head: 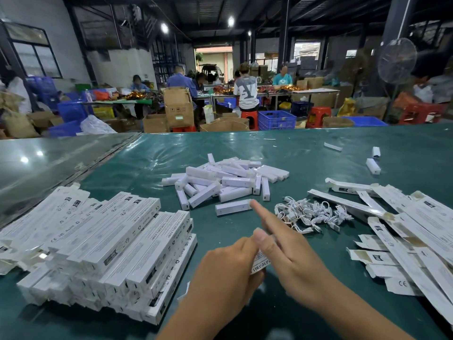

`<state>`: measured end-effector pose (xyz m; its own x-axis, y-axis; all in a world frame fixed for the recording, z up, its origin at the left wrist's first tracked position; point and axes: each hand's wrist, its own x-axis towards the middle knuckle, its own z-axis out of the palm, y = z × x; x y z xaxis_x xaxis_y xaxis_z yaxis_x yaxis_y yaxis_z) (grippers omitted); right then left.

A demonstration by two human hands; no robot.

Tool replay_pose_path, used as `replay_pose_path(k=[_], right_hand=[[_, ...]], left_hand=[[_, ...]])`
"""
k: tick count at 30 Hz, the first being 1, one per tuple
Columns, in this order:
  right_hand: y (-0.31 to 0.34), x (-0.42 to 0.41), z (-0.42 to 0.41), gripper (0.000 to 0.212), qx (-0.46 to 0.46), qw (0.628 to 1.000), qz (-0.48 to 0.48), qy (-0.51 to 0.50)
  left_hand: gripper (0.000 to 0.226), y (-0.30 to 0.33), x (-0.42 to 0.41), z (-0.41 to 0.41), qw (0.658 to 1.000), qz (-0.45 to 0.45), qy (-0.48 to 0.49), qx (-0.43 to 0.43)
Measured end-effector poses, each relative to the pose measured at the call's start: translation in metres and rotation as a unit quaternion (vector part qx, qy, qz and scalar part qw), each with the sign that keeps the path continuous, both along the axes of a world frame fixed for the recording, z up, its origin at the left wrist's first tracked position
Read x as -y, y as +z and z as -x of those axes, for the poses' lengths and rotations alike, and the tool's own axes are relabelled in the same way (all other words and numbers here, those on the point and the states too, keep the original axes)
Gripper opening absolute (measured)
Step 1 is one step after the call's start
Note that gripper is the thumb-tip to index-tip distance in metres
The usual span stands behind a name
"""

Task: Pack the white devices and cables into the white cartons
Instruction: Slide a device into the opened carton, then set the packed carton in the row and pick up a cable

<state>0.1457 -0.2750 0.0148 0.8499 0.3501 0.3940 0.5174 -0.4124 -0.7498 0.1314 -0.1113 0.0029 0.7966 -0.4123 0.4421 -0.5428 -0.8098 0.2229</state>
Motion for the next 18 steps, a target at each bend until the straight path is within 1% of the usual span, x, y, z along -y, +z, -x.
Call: replay_pose_path(k=[2, 3, 4, 5, 6, 7, 8, 9, 10, 11, 12, 13, 14, 15, 16, 17, 18], right_hand=[[-0.002, -0.002, -0.002, 0.053, 0.016, 1.0, 0.004, -0.021], [-0.003, -0.003, -0.003, 0.044, 0.023, 0.999, -0.006, -0.03], [-0.003, -0.005, -0.005, 0.037, 0.019, 0.999, -0.029, -0.037], [-0.002, -0.005, -0.008, 0.037, -0.009, 0.995, -0.081, -0.054], [0.001, -0.003, -0.014, 0.041, -0.059, 0.981, -0.167, -0.084], [0.005, 0.001, -0.024, 0.043, -0.12, 0.949, -0.267, -0.119], [0.011, 0.007, -0.032, 0.04, -0.175, 0.901, -0.363, -0.158], [0.016, 0.013, -0.038, 0.035, -0.217, 0.855, -0.433, -0.185], [0.016, 0.015, -0.04, 0.031, -0.256, 0.816, -0.478, -0.199], [0.014, 0.011, -0.039, 0.029, -0.291, 0.794, -0.496, -0.2], [0.01, 0.003, -0.036, 0.028, -0.317, 0.789, -0.497, -0.172], [0.006, -0.008, -0.031, 0.027, -0.341, 0.798, -0.481, -0.126], [0.002, -0.021, -0.027, 0.027, -0.353, 0.828, -0.429, -0.075], [-0.003, -0.03, -0.028, 0.028, -0.333, 0.879, -0.338, -0.043], [-0.005, -0.035, -0.037, 0.029, -0.262, 0.942, -0.207, -0.039], [-0.007, -0.035, -0.057, 0.028, -0.149, 0.984, -0.061, -0.076], [-0.007, -0.032, -0.082, 0.026, -0.038, 0.991, 0.069, -0.107]], left_hand=[[0.046, -0.001, 0.001, -0.001, 1.0, -0.003, 0.007, 0.017], [0.043, 0.0, 0.002, -0.001, 0.999, -0.012, 0.01, 0.04], [0.045, 0.001, 0.002, -0.001, 0.997, -0.026, 0.01, 0.078], [0.052, 0.003, 0.0, -0.004, 0.992, -0.033, 0.019, 0.122], [0.064, 0.006, -0.004, -0.009, 0.986, -0.023, 0.042, 0.163], [0.075, 0.007, -0.013, -0.014, 0.981, 0.016, 0.066, 0.183], [0.086, 0.011, -0.023, -0.018, 0.975, 0.104, 0.095, 0.174], [0.095, 0.016, -0.031, -0.02, 0.958, 0.234, 0.115, 0.12], [0.103, 0.02, -0.035, -0.019, 0.918, 0.383, 0.101, 0.023], [0.108, 0.022, -0.034, -0.017, 0.851, 0.517, 0.039, -0.081], [0.107, 0.022, -0.029, -0.015, 0.787, 0.595, -0.034, -0.158], [0.094, 0.018, -0.024, -0.015, 0.759, 0.615, -0.09, -0.195], [0.073, 0.013, -0.019, -0.014, 0.768, 0.598, -0.13, -0.187], [0.051, 0.013, -0.015, -0.01, 0.795, 0.57, -0.14, -0.151], [0.036, 0.015, -0.014, -0.008, 0.822, 0.546, -0.127, -0.103], [0.027, 0.018, -0.016, -0.009, 0.836, 0.534, -0.103, -0.067], [0.023, 0.019, -0.018, -0.011, 0.84, 0.537, -0.066, -0.048]])
